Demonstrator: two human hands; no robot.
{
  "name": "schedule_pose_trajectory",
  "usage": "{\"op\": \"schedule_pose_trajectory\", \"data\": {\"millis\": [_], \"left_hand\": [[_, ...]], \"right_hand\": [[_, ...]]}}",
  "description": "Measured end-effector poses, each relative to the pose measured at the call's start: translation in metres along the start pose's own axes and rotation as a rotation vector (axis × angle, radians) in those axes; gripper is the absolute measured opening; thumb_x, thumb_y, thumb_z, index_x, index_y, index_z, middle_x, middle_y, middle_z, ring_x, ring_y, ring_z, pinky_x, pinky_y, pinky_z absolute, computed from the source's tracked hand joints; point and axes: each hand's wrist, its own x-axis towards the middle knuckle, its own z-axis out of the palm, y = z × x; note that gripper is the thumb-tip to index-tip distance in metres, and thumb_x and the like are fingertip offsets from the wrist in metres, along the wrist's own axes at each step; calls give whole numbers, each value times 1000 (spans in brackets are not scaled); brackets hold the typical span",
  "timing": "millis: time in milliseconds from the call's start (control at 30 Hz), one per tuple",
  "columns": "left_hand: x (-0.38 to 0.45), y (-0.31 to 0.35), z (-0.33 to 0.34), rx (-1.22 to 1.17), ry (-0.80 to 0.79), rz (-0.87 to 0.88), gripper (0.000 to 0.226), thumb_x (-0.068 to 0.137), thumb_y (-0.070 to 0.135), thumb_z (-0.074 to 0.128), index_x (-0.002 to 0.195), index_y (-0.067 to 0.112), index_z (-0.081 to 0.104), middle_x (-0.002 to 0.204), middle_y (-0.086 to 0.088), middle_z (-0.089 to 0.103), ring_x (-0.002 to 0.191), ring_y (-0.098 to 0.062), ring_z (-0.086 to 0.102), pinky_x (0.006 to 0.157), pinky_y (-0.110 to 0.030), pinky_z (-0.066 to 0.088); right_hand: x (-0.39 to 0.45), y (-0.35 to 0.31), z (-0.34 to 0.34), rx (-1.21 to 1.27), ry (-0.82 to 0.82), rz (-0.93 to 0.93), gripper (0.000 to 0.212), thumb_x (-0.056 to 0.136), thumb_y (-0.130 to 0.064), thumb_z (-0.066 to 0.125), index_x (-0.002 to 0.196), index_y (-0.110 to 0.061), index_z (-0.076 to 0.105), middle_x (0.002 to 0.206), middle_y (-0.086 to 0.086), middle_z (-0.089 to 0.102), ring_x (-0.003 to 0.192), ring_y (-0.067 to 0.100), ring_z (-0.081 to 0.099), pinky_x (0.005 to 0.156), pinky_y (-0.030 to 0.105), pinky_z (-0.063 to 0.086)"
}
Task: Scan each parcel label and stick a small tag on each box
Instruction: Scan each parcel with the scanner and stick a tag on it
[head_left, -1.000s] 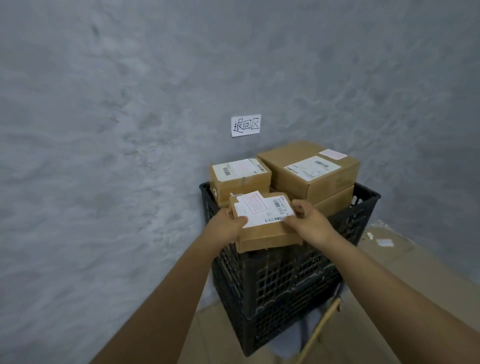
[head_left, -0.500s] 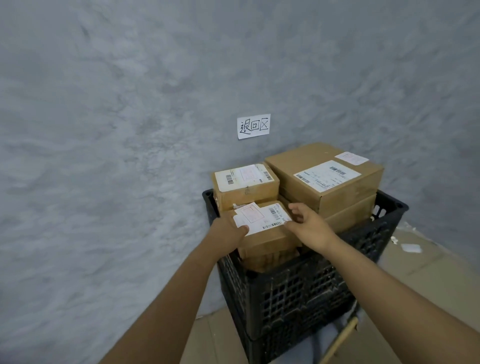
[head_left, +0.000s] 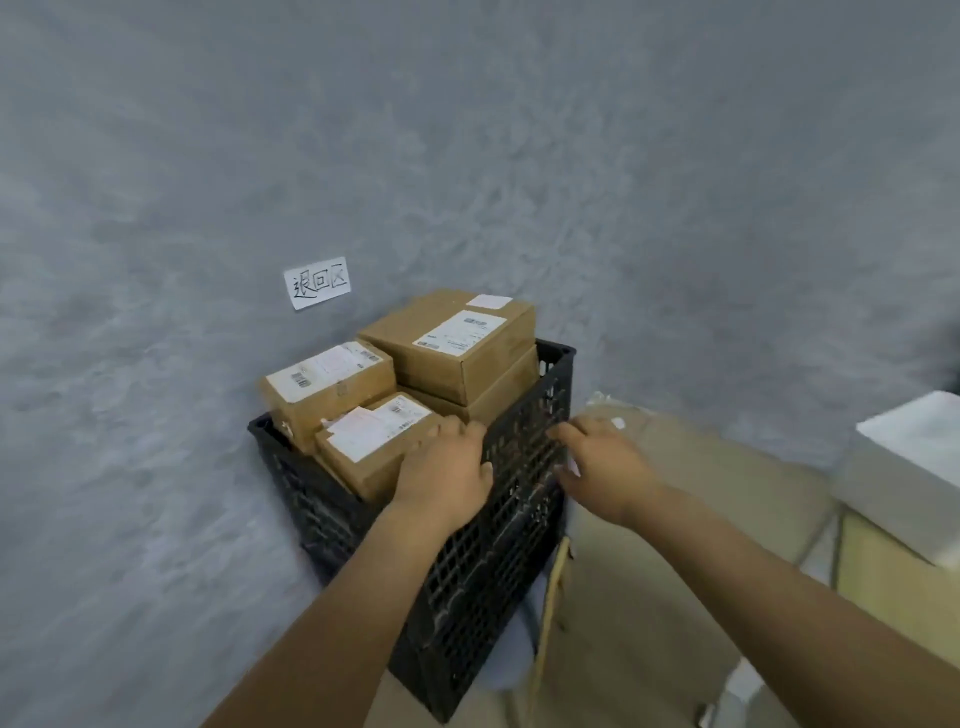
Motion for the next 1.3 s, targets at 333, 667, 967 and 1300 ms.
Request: {"op": "schedule_pose_trajectory", "data": {"millis": [333, 667, 967, 1300], "left_hand": [[-37, 197, -2, 30, 77, 471, 47, 94, 27, 45, 139, 16, 39, 135, -7, 45, 123, -28, 41, 98, -38, 36], [-134, 460, 25, -49, 105, 808, 46, 90, 26, 44, 136, 20, 40, 130, -4, 48, 117, -26, 45, 92, -37, 38], [-234, 661, 56, -160, 9, 1015, 44, 91, 25, 45, 134, 18, 41, 128, -4, 48, 116, -25, 44, 95, -37, 38], [-236, 841, 82, -212, -52, 1161, 47, 91, 30, 48, 136, 19, 40, 132, -4, 47, 121, -25, 43, 98, -38, 37]], "right_hand": [[-204, 97, -86, -227, 176, 379, 49, 89, -27, 50, 136, -23, 41, 132, 3, 48, 121, 25, 43, 97, 36, 40], [-467, 214, -160, -317, 211, 795, 52, 91, -25, 49, 141, -23, 35, 137, 2, 46, 123, 24, 41, 98, 35, 38], [-675, 302, -204, -297, 209, 1079, 53, 91, -30, 50, 142, -24, 34, 136, 3, 45, 124, 25, 40, 97, 36, 40], [-787, 408, -236, -273, 279, 1283, 51, 90, -31, 51, 139, -23, 38, 132, 2, 47, 118, 22, 44, 93, 35, 44]]}}
